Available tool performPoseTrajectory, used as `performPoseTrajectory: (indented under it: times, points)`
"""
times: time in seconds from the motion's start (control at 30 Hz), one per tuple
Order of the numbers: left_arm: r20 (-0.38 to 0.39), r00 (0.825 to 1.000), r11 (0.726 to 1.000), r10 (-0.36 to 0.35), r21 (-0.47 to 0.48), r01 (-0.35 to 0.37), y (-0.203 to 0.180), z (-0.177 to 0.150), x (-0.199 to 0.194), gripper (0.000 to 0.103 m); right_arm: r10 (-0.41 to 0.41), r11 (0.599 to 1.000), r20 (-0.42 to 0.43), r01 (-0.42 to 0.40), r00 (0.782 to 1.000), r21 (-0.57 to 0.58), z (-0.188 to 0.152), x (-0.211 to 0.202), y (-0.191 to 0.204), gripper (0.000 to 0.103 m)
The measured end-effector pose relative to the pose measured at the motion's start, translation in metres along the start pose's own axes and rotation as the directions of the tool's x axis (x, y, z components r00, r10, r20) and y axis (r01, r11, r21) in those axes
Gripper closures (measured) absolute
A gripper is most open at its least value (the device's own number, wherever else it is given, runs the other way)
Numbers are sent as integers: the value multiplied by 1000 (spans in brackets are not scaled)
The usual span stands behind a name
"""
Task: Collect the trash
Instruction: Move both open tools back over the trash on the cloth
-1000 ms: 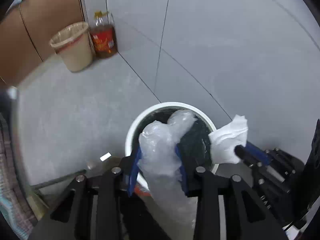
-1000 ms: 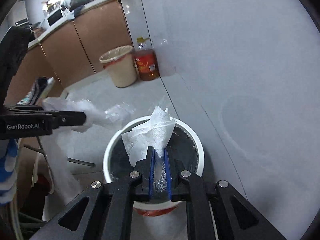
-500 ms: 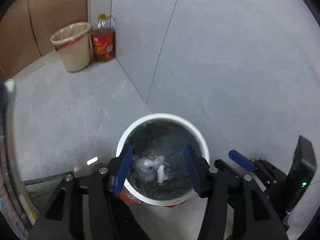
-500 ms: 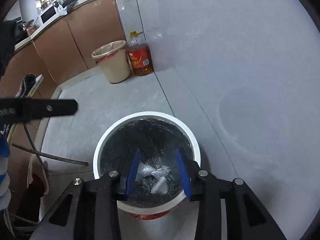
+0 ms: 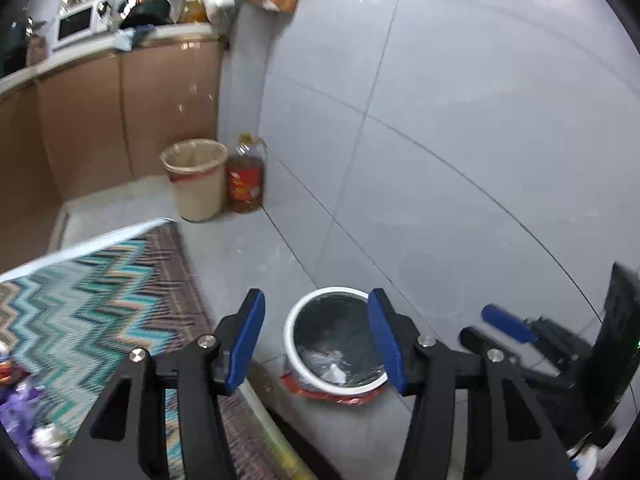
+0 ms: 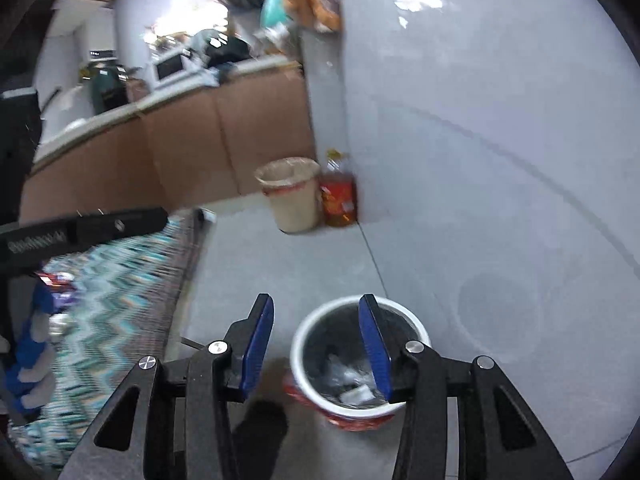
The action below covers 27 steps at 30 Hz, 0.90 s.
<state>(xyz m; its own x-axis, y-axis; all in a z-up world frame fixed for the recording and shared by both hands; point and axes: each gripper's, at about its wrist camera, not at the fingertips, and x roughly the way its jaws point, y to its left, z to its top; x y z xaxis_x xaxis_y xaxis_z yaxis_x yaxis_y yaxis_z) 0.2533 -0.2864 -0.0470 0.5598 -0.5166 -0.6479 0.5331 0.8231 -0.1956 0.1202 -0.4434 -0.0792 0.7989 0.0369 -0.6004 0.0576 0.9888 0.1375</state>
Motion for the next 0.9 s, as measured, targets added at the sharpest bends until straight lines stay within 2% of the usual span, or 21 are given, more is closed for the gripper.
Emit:
performPoseTrajectory:
  times: [0.13,0.3,0.37,0.4,0.53,0.67,0.77,0.8,0.9]
  points:
    - [51,998,999,36,1,-36,32,-15,-59,51,66,997,52,-64,996,-47,11,-36,42,61]
    - [110,985,991,135,-30,-132,85,-43,-123,50,148,985,87,-139,985,-105,22,-62,94,61]
    - [126,977,984,175,-65,-168,110,-55,-147,37,161,981,95,-148,982,-128,24,-69,111,61]
    - [139,967,976,213,-85,-203,127,-63,-162,35,170,978,98,-156,981,-140,25,-72,120,61]
    - [150,940,948,306,-144,-285,178,-89,-198,34,208,966,100,-188,973,-179,28,-77,152,57]
    - [126,903,898,410,-232,-375,240,-121,-228,34,253,953,79,-234,964,-193,27,-77,174,56]
    - [87,869,847,486,-292,-444,282,-144,-242,34,288,942,51,-273,956,-193,25,-67,189,56]
    - [60,855,820,515,-325,-471,303,-155,-247,34,303,938,38,-291,952,-189,24,-64,194,56]
    - [-2,835,771,550,-383,-508,338,-174,-248,34,338,925,-12,-335,941,-182,19,-45,212,56]
